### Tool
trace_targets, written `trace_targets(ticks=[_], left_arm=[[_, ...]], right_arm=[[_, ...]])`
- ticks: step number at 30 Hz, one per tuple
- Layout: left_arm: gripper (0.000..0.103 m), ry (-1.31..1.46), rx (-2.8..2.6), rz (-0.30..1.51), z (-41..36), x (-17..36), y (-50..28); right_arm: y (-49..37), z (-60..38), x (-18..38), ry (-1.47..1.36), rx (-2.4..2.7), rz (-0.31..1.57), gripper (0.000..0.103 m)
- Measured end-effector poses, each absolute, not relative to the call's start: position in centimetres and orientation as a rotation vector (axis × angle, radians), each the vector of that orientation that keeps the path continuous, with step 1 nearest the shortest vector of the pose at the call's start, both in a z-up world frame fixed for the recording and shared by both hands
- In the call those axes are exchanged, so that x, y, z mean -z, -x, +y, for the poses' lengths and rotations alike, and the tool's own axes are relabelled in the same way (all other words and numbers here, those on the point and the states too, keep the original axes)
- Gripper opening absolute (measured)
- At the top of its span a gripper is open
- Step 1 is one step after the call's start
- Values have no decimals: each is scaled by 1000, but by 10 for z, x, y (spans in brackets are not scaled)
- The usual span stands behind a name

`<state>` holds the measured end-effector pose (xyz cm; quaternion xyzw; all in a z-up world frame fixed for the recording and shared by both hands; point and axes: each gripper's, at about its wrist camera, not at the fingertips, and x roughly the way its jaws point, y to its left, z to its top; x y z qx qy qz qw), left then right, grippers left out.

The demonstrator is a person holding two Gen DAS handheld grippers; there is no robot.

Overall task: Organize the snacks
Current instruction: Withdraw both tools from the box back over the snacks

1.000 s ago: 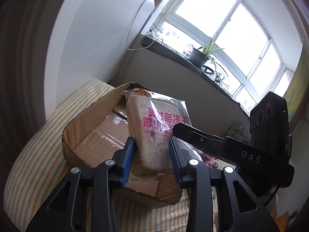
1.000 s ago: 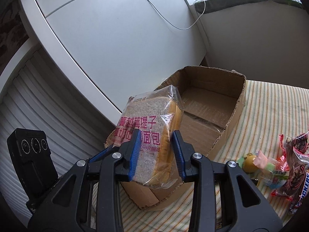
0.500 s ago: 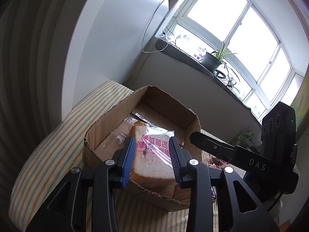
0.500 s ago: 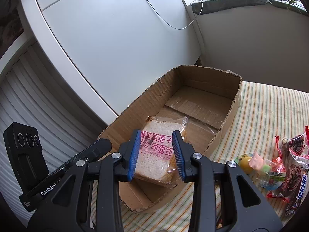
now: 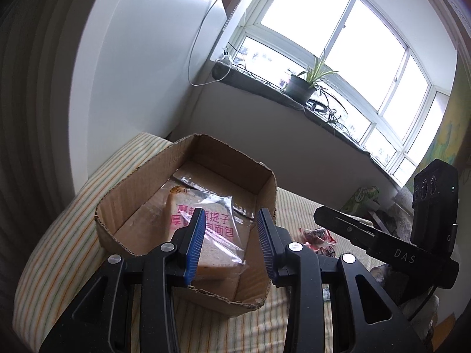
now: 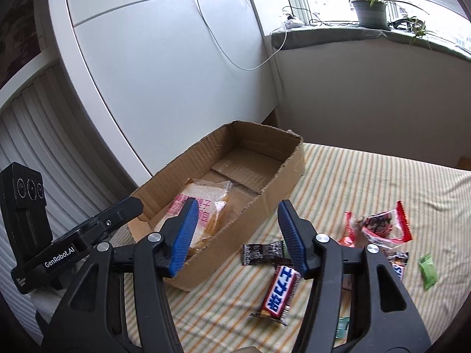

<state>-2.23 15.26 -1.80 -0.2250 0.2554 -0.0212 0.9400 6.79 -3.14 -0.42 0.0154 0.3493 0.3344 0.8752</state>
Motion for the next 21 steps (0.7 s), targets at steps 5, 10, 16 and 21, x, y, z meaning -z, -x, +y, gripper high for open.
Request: trace_targets(ticks=[5,10,16,21], left_arm=[[35,426,82,522,132,12,21],[35,378,148,552,102,14,16],[35,334,220,596,65,17,9],[36,294,267,643,37,26,4]], right_arm=[[-71,-69,1,-52,-643,731,59],[-72,-110,3,-40,-536,710,60],[-88,-175,17,-112,-423,765,60],[-96,-215,36,-110,-327,810,60]])
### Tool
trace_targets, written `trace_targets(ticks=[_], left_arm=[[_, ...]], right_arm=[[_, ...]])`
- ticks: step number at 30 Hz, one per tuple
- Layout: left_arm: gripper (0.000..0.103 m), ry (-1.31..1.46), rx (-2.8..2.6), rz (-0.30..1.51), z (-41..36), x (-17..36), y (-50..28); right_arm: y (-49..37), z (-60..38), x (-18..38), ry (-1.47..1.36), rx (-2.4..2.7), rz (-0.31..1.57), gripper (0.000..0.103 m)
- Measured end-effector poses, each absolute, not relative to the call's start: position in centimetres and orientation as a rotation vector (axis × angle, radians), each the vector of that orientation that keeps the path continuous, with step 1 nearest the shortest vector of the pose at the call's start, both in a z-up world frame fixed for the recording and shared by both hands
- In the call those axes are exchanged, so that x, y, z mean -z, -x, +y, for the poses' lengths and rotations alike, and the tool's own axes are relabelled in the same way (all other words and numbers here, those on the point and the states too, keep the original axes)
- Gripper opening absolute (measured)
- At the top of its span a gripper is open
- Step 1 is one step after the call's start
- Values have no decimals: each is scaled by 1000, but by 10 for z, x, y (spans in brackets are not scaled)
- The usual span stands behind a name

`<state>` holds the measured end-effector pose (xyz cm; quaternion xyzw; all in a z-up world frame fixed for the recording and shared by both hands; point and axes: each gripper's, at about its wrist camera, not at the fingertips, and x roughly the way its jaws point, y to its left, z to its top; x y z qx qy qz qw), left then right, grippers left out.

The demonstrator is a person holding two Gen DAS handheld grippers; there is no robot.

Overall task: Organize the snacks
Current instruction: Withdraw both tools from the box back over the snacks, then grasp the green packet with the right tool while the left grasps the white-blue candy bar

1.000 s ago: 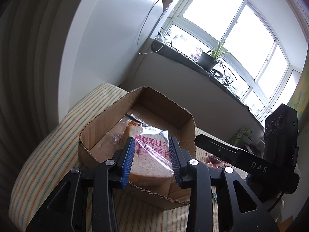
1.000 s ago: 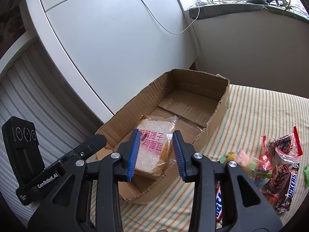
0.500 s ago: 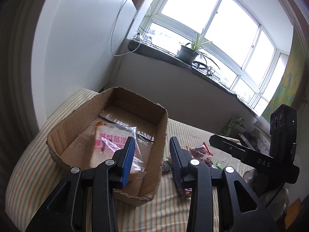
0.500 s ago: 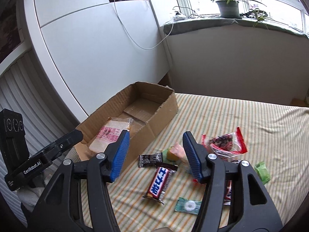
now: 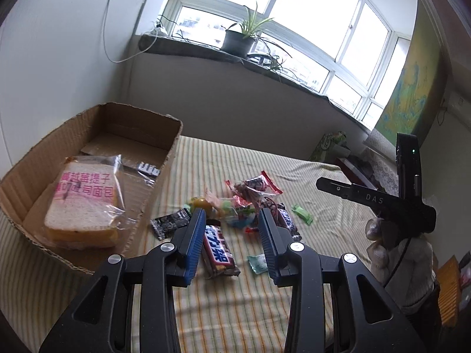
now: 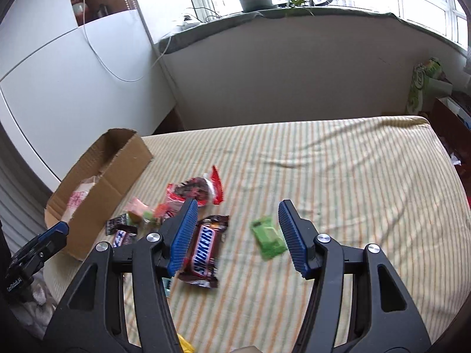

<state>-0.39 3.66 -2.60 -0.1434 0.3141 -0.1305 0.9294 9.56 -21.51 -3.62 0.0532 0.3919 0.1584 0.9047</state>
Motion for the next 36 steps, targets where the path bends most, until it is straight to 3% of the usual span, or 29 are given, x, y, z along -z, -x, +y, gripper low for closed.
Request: trace_targets(ticks=[4,8,23,36], left_arm=[[36,265,267,692,20,39,-1],[36,236,247,735,10,50,-7],[36,174,140,800,7,74,-23],[35,147,135,849,4,86,-33]], right_arm=[[-105,-228,59,-80,-290,864,59],[-108,-224,71,-15,-278,890,53],[-113,-199,88,119,-296,921,46],[-114,-193,92,153,-309,934,28]])
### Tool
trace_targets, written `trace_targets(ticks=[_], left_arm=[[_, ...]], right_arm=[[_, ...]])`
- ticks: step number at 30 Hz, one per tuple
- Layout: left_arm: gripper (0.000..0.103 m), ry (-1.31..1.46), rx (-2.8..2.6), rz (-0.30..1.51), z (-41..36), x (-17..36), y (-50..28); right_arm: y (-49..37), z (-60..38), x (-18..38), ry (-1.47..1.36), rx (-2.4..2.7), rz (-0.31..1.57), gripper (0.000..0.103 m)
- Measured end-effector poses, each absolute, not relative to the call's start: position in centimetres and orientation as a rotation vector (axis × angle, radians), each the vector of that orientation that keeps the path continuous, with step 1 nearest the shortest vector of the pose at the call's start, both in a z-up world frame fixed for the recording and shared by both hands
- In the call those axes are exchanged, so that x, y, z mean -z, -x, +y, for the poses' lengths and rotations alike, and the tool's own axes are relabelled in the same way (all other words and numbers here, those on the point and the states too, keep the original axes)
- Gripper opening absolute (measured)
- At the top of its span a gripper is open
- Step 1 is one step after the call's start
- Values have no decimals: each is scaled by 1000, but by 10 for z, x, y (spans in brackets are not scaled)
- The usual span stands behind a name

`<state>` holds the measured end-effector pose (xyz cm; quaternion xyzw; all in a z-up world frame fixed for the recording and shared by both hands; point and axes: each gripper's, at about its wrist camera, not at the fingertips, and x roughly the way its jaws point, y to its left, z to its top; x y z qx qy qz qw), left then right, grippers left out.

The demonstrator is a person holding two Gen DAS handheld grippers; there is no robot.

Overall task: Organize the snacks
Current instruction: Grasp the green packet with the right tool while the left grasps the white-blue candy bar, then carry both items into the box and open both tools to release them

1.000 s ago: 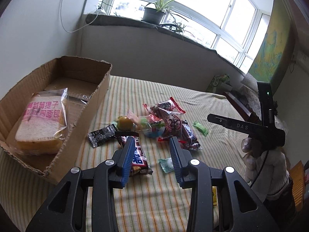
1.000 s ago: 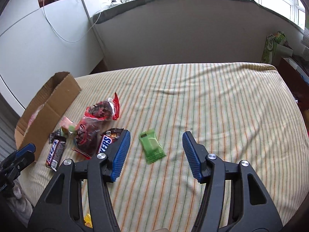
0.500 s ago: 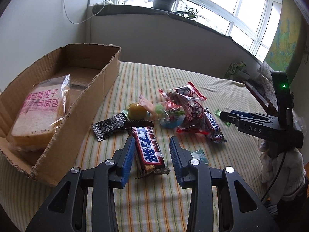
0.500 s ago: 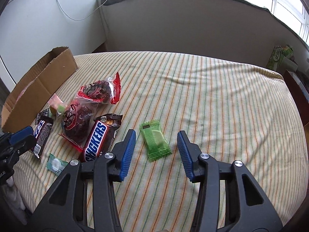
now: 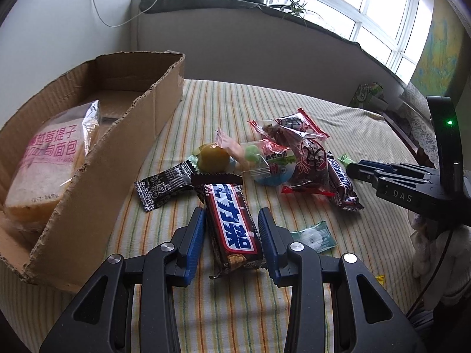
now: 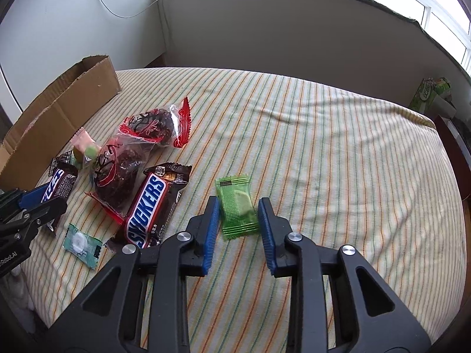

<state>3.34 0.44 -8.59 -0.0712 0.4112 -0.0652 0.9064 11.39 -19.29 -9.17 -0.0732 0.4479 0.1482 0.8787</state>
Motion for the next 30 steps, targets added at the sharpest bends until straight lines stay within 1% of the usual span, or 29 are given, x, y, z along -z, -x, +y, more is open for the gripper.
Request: trace_targets(ticks=[2,6,14,21,30], left_arm=[[35,146,136,848,4,86,-34],[28,144,138,847,3,87,-36],[28,172,154,841,7,85,-33],[28,185,172,823,7,78,-28],[28,228,216,751,10,53,-14]], right_arm=[[-114,-194,92,151,-310,933,26],[-113,-193,91,150,-303,930,25],[-108,-198,85,117,-308,914,25],[-99,-202,68,93,-308,868,25],[-82,-184,36,68,-368,785,25]])
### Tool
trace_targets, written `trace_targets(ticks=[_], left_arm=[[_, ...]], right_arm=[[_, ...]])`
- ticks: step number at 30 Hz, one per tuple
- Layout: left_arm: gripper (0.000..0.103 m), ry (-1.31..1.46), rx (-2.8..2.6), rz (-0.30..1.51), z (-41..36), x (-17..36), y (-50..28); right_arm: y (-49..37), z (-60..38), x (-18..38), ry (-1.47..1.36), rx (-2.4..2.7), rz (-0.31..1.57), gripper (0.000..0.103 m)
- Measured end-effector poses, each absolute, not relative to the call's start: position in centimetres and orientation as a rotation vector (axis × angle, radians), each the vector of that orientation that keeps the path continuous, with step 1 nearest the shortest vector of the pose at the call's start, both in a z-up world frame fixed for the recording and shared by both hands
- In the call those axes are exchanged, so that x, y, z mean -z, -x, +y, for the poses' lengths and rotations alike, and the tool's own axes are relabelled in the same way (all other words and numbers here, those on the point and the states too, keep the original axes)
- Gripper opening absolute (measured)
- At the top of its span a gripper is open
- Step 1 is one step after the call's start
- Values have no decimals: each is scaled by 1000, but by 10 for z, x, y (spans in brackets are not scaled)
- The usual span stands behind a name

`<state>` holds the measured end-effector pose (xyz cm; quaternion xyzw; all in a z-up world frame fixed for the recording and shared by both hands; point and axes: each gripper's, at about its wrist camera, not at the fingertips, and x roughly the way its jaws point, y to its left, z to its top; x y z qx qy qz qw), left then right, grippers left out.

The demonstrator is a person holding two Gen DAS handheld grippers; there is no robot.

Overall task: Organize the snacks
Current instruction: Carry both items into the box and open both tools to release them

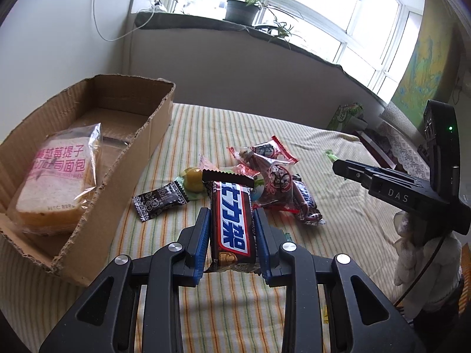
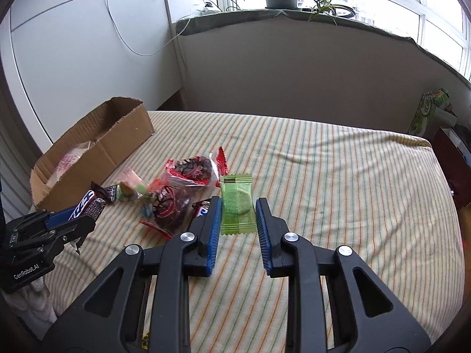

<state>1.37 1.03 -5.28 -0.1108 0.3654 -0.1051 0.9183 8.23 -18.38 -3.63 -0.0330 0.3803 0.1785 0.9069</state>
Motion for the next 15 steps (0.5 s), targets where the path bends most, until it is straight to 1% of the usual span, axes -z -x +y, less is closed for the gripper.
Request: trace_targets(ticks=[6,15], left_arm=[[28,243,215,679,21,30,-3],[28,308,128,615,71,16,8]], right_arm=[[-75,-156,12,67,-433,727,25],[-79,-101,-8,77,-525,698,25]])
